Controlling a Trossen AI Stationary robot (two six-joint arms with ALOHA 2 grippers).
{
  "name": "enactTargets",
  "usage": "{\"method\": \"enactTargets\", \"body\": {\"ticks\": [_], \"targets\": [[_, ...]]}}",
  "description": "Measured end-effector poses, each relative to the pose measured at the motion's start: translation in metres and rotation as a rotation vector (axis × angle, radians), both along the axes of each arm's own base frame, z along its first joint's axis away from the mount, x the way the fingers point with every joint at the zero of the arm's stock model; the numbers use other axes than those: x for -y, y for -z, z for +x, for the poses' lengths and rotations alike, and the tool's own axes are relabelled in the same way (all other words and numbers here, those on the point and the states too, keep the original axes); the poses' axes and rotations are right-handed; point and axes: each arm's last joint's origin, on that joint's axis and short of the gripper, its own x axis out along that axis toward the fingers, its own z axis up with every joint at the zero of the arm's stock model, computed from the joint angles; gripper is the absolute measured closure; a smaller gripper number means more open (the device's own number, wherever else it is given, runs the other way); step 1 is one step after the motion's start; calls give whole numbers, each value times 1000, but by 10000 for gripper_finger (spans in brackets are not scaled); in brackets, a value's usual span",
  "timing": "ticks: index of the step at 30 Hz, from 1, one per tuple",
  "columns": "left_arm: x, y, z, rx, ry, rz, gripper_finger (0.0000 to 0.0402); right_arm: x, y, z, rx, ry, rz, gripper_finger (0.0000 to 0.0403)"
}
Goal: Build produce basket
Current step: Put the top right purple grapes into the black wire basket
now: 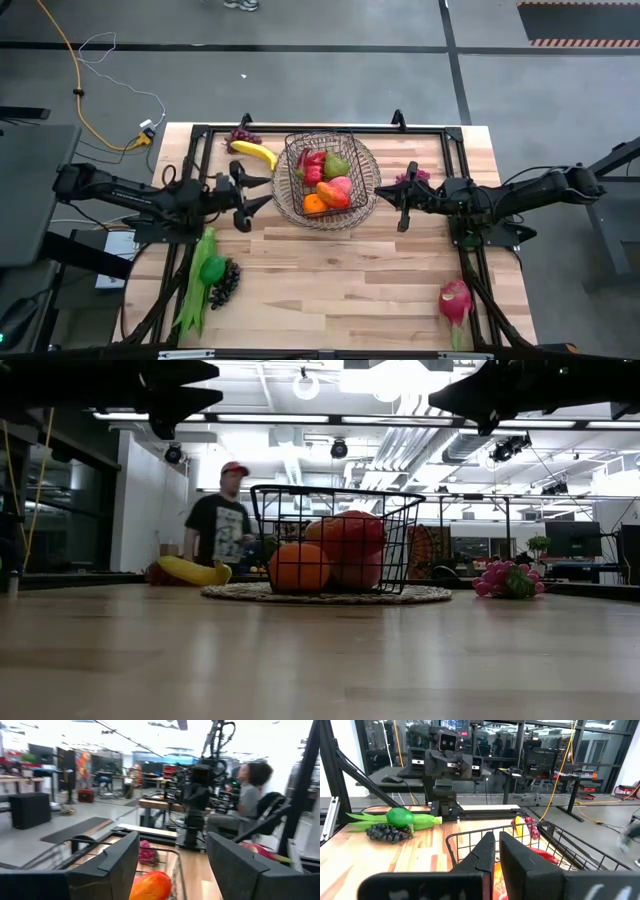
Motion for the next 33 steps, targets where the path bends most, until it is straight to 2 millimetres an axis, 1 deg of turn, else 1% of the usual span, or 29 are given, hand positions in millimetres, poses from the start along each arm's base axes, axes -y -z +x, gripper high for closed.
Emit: {"method": "enactTargets", "body": {"ticks": [4,30,33], "targets": [[0,-1,-1,0,-21,19,184,0,0,0,2,0,0,384],[0,-1,-1,-4,-20,21,184,0,0,0,2,0,0,384],[0,-1,-1,-4,-20,21,184,1,0,0,16,38,64,380]]}}
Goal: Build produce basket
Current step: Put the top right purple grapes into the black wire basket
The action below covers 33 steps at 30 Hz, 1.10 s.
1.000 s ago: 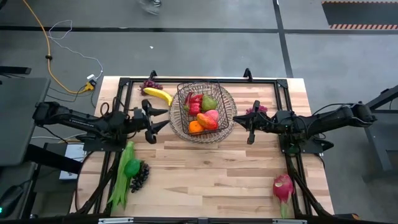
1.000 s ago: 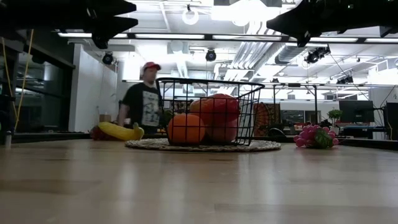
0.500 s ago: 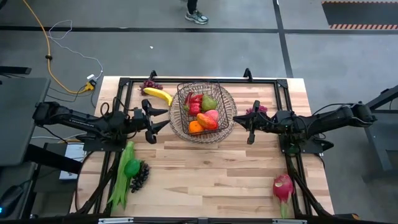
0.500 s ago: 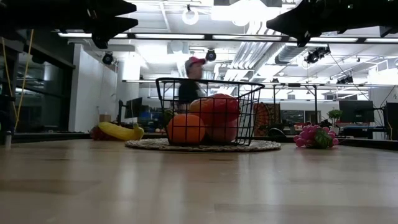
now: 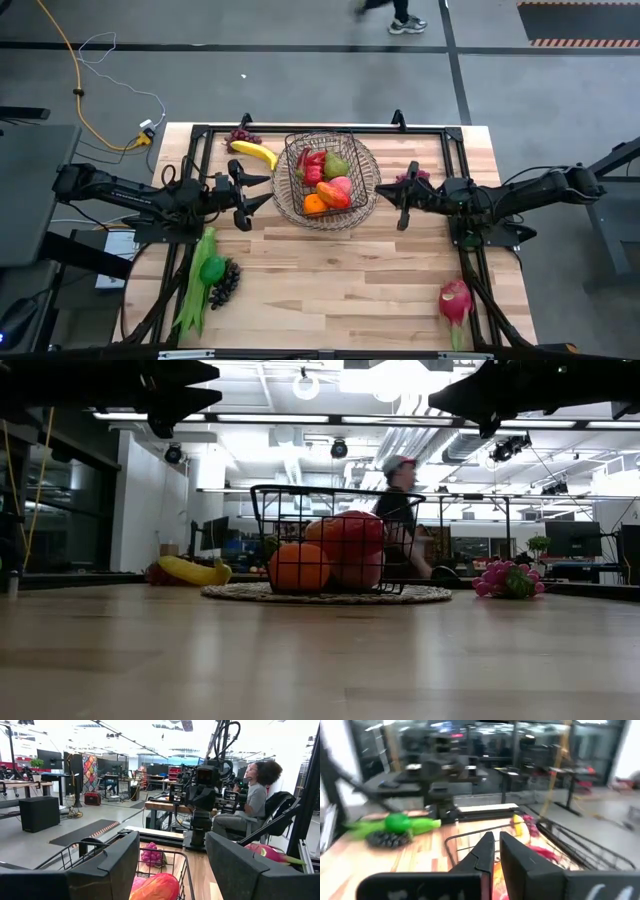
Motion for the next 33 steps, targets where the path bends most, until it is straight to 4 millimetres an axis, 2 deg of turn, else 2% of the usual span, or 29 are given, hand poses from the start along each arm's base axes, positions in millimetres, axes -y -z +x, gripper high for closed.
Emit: {"method": "enactTargets", "body": {"ticks": [3,5,9,14,17,20,26,29,33], "targets": [[0,0,0,0,0,0,184,3,2,-1,9,120,89,356],[0,0,0,0,0,0,184,6,5,-2,5,208,148,327],[0,0,0,0,0,0,184,14,14,-4,-31,358,231,245],[0,0,0,0,0,0,184,26,25,-8,-78,460,342,134],[0,0,0,-3,-1,7,184,34,31,-11,-114,532,410,93],[0,0,0,-3,-1,7,184,43,27,-15,-178,641,503,81],[0,0,0,-3,-1,7,184,57,17,-36,-370,968,687,80],[0,0,0,-3,-1,7,184,60,26,-41,-449,1079,741,80],[0,0,0,-3,-1,8,184,65,47,-35,-472,1139,795,80]]}}
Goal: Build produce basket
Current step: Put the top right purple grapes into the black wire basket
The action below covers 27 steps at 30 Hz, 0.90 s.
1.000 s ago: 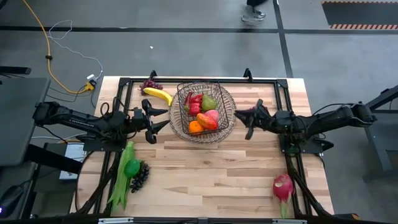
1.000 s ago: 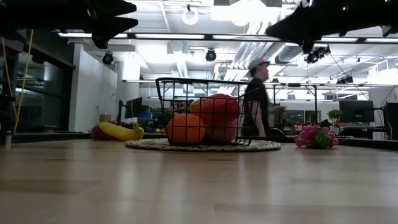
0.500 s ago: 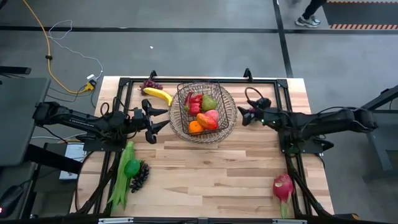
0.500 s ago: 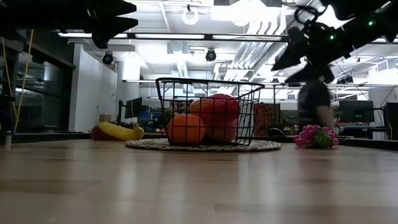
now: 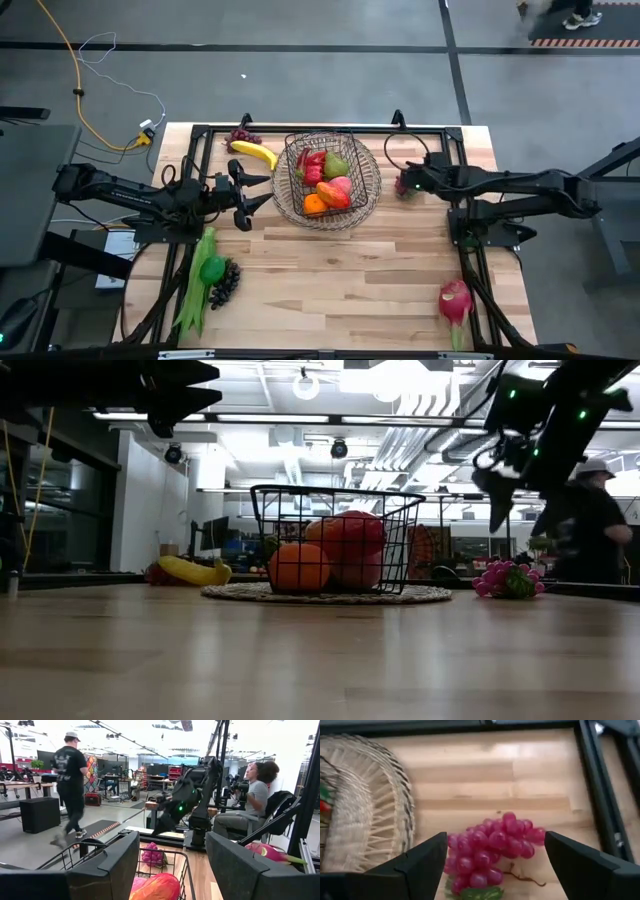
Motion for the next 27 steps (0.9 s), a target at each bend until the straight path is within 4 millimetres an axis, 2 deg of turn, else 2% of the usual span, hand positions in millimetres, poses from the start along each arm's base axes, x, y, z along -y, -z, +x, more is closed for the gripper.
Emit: {"method": "enactTargets", "body": {"ticks": [10,27], "targets": [[0,0,0,0,0,0,184,16,40,15,-85,127,71,80],[0,0,0,0,0,0,184,29,74,36,-142,156,51,80]]}}
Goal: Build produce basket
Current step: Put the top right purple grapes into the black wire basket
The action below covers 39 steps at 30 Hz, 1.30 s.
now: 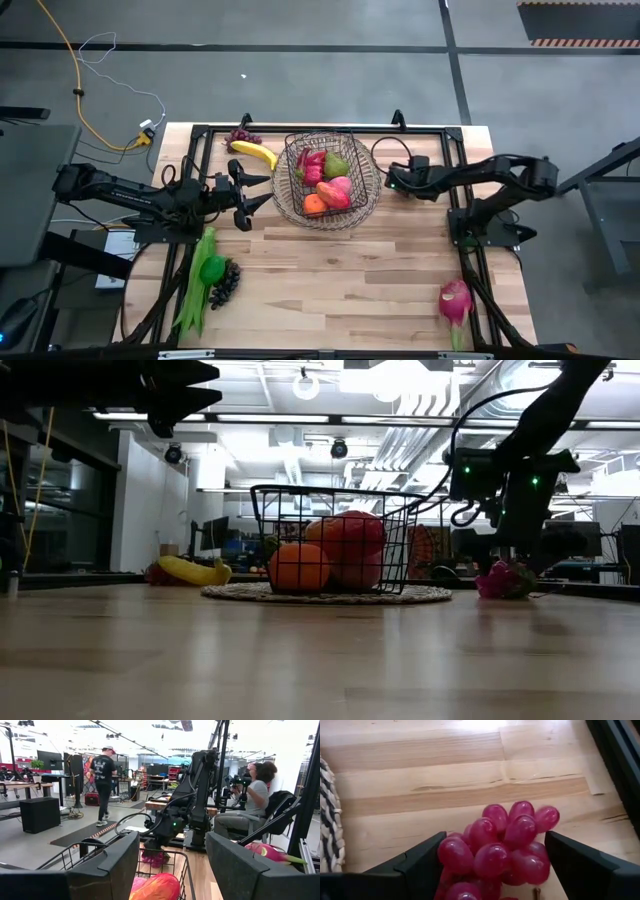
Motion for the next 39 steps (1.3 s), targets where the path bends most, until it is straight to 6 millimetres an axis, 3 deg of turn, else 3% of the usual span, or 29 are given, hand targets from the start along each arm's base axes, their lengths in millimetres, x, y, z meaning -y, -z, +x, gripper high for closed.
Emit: {"method": "enactTargets", "body": {"ticks": [11,24,30,35,39], "targets": [[0,0,0,0,0,0,184,1,4,3,3,-2,1,95],[0,0,0,0,0,0,184,1,4,2,-6,2,-25,206],[0,0,0,0,0,0,184,1,3,2,-6,0,-26,234],[0,0,0,0,0,0,184,1,-5,2,-16,-45,-22,238],[0,0,0,0,0,0,184,4,-23,7,8,-82,-66,238]]}}
